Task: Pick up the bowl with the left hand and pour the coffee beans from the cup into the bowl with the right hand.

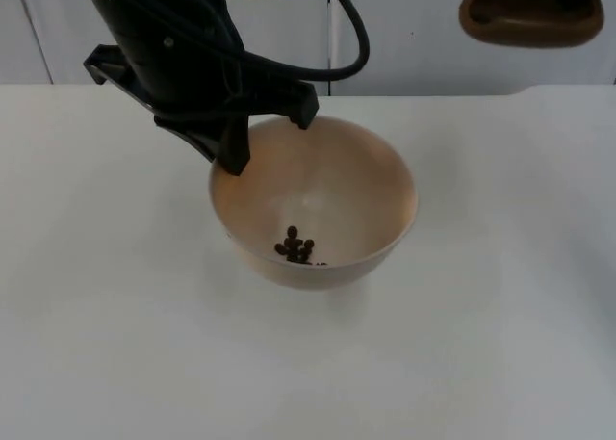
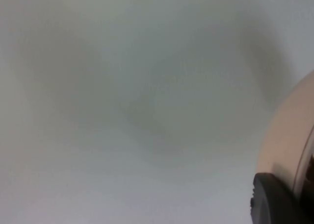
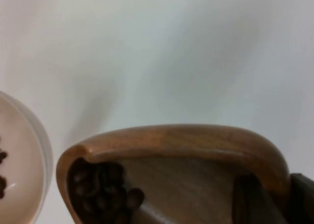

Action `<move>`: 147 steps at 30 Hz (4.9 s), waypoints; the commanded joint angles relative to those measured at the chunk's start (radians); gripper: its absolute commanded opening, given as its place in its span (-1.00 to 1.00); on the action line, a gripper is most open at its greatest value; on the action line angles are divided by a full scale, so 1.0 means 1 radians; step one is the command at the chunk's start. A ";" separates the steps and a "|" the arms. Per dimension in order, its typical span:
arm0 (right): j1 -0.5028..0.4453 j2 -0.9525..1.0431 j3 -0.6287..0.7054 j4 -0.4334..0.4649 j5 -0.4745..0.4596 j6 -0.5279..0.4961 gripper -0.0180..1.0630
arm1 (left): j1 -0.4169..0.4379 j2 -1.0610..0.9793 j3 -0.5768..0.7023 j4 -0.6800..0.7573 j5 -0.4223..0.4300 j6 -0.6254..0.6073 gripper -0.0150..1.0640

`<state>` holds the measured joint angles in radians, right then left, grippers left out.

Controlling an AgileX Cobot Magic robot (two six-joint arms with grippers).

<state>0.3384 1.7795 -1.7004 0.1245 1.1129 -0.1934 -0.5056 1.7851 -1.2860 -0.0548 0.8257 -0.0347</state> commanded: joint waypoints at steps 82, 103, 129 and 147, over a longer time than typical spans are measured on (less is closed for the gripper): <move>-0.145 0.282 0.441 -0.033 -0.551 0.104 -0.97 | 0.267 0.245 -0.002 -0.196 -0.162 0.180 -0.98; -0.145 0.316 0.441 -0.033 -0.560 0.106 -0.97 | 0.267 0.260 -0.002 -0.196 -0.157 0.180 -0.98; -0.145 0.316 0.441 -0.007 -0.552 0.106 -0.08 | 0.267 0.260 -0.002 -0.200 -0.159 0.180 0.07; -0.145 0.014 0.441 -0.011 -0.530 0.089 0.32 | 0.267 0.025 -0.004 -0.179 -0.172 0.180 0.38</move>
<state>0.1978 1.8338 -1.2618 0.1135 0.5806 -0.0962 -0.2397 1.8521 -1.2860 -0.2403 0.6622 0.1422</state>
